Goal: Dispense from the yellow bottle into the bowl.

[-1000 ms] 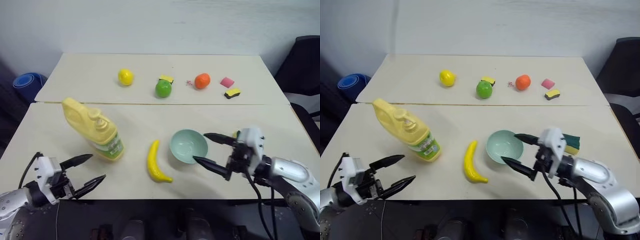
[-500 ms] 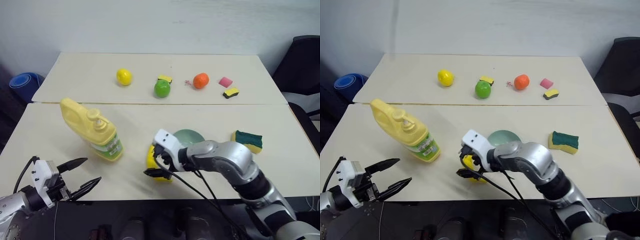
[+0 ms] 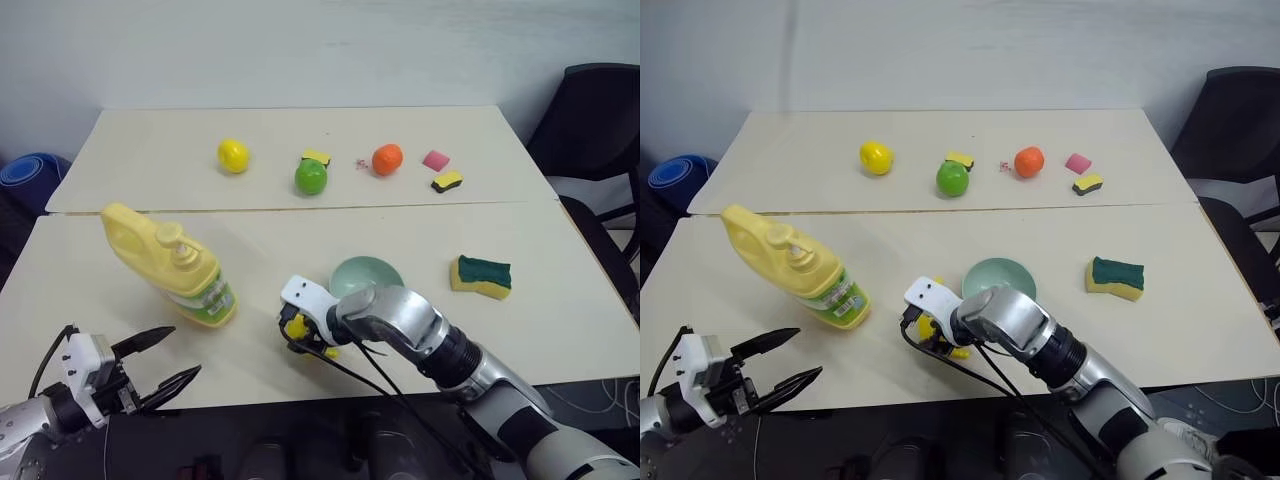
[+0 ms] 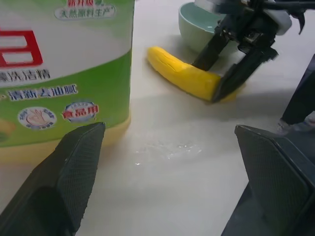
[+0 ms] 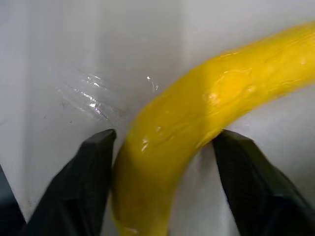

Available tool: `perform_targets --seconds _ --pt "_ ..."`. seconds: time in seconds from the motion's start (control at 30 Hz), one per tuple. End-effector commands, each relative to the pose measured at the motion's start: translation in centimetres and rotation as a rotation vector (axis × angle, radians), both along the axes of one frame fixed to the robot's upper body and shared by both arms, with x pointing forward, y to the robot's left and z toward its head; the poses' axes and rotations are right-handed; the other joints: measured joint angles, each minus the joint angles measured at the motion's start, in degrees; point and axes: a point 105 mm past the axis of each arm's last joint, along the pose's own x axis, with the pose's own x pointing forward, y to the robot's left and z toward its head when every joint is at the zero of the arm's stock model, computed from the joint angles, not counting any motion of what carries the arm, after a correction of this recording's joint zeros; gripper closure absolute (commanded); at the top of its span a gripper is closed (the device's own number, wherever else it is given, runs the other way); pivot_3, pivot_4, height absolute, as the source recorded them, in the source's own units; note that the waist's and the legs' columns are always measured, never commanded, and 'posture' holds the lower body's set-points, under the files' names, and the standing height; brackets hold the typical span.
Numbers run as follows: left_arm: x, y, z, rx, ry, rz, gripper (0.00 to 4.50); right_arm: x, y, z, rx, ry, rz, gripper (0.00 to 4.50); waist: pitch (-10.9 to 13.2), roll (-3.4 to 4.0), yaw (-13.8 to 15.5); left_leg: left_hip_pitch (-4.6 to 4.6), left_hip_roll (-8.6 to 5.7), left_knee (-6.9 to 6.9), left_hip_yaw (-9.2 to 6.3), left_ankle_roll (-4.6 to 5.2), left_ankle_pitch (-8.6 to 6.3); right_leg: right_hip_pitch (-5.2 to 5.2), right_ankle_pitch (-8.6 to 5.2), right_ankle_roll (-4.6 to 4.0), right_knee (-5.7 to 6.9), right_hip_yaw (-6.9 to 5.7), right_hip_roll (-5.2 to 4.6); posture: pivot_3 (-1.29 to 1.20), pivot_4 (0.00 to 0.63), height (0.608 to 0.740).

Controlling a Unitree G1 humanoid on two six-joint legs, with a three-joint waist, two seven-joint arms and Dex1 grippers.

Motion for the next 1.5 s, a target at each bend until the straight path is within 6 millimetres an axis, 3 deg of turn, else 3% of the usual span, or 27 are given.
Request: perform_targets --seconds 0.03,0.1,0.13,0.27,0.43,0.53,0.6,0.67,0.8,0.9,0.97,1.1,1.2,1.4,1.47,1.5 --pt "-0.7 0.0 -0.1 -0.023 0.006 -0.014 0.0 -0.7 0.6 1.6 0.078 0.002 0.064 2.61 0.01 0.01 0.0 0.0 0.0 0.0 0.0 0.0 0.0 0.0 0.0 0.0 -0.01 0.0 0.0 0.0 0.15 0.74" --pt "-0.9 -0.3 0.0 -0.033 0.005 -0.029 0.0 -1.8 0.3 2.7 0.142 0.051 0.11 3.21 0.01 0.02 0.14 -0.02 0.0 0.0 0.0 0.01 -0.01 0.0 0.0 0.0 -0.03 0.0 0.0 0.0 0.15 0.74" --pt "-0.9 -0.4 0.1 -0.035 0.001 -0.036 0.0 -2.2 0.2 3.3 0.176 0.068 0.135 3.29 0.02 0.02 0.14 -0.03 0.0 0.0 -0.02 0.02 -0.01 0.0 0.0 0.0 -0.04 -0.01 -0.01 0.0 0.15 0.74" --pt "-0.6 -1.3 1.8 -0.051 -0.045 -0.063 0.0 -3.4 -2.0 7.7 0.36 0.094 0.205 3.29 0.05 0.07 0.27 -0.05 0.0 0.0 -0.05 0.06 -0.04 0.04 0.01 0.01 -0.11 -0.01 -0.03 0.0 0.15 0.74" --pt "0.0 -2.3 3.0 -0.063 -0.079 -0.081 0.0 -4.2 -5.4 9.8 0.369 0.089 0.232 3.29 0.01 0.01 0.33 -0.02 0.0 0.0 -0.07 0.09 -0.07 0.09 0.02 0.03 -0.17 0.0 -0.08 0.0 0.15 0.74" --pt "0.8 -5.1 4.6 -0.103 -0.128 -0.16 0.0 -2.7 -11.2 13.6 0.398 -0.019 0.126 3.29 0.16 0.23 0.46 -0.05 0.0 -0.01 -0.06 0.09 -0.08 0.07 0.02 0.03 -0.26 0.0 -0.08 0.0 0.15 0.74" --pt "1.3 -6.4 4.9 -0.117 -0.145 -0.2 0.0 -0.5 -15.5 14.7 0.345 -0.136 -0.012 3.29 0.25 0.37 1.62 -0.08 -0.09 0.0 -0.07 0.21 -0.1 0.13 0.09 0.16 -0.59 0.02 -0.15 0.0 0.15 0.74" --pt "1.8 -7.0 4.8 -0.115 -0.159 -0.206 0.0 2.3 -21.1 13.8 0.215 -0.241 -0.183 3.29 0.18 0.26 1.77 0.01 -0.13 0.0 -0.02 0.29 -0.13 0.28 0.14 0.24 -0.7 0.07 -0.16 0.0 0.15 0.74" --pt "2.4 -7.5 4.4 -0.124 -0.161 -0.215 0.0 5.8 -30.6 11.5 0.034 -0.362 -0.408 3.29 0.05 -0.01 1.53 0.04 -0.15 0.0 0.1 0.29 -0.12 0.32 0.16 0.29 -0.73 0.08 -0.1 0.0 0.15 0.74" --pt "2.7 -7.4 4.1 -0.119 -0.161 -0.211 0.0 7.0 -36.3 9.2 -0.157 -0.433 -0.501 3.29 0.12 0.11 1.37 0.06 -0.19 -0.01 0.35 0.28 0.01 0.28 0.21 0.37 -0.66 0.19 -0.04 0.0 0.15 0.74" --pt "2.7 -7.3 4.0 -0.118 -0.161 -0.206 0.0 7.6 -38.5 8.5 -0.241 -0.484 -0.549 3.29 0.22 0.27 1.27 0.1 -0.16 -0.01 0.4 0.2 0.09 0.28 0.21 0.36 -0.64 0.19 0.01 0.0 0.15 0.74" --pt "2.8 -7.2 3.5 -0.123 -0.154 -0.194 0.0 8.3 -40.2 7.5 -0.3 -0.538 -0.599 3.29 0.28 0.44 0.82 0.11 -0.09 -0.01 0.49 0.08 0.18 0.28 0.21 0.34 -0.57 0.24 0.05 0.0 0.15 0.74" --pt "2.9 -6.9 3.4 -0.123 -0.158 -0.182 0.0 7.9 -40.5 6.5 -0.261 -0.48 -0.624 3.29 0.28 0.44 0.76 0.15 -0.05 -0.01 0.43 0.05 0.2 0.28 0.21 0.32 -0.58 0.25 0.05 0.0 0.15 0.74" --pt "2.8 -5.6 3.2 -0.102 -0.147 -0.151 0.0 7.3 -40.2 8.3 -0.108 -0.516 -0.581 1.34 0.34 0.56 1.06 0.14 -0.06 0.01 0.37 0.07 0.2 0.29 0.22 0.33 -0.62 0.23 -0.02 0.0 0.15 0.74" --pt "2.7 -4.6 3.1 -0.085 -0.136 -0.132 0.0 6.5 -40.2 10.2 -0.102 -0.604 -0.497 0.66 0.36 0.6 1.28 0.13 -0.06 0.01 0.33 0.07 0.2 0.29 0.22 0.33 -0.62 0.2 -0.03 0.0 0.15 0.74" --pt "2.6 -4.2 2.9 -0.078 -0.127 -0.124 0.0 6.1 -39.0 11.1 -0.004 -0.618 -0.429 0.3 0.38 0.66 1.54 0.13 -0.06 0.0 0.32 0.07 0.2 0.29 0.22 0.33 -0.63 0.2 -0.03 0.0 0.15 0.74"
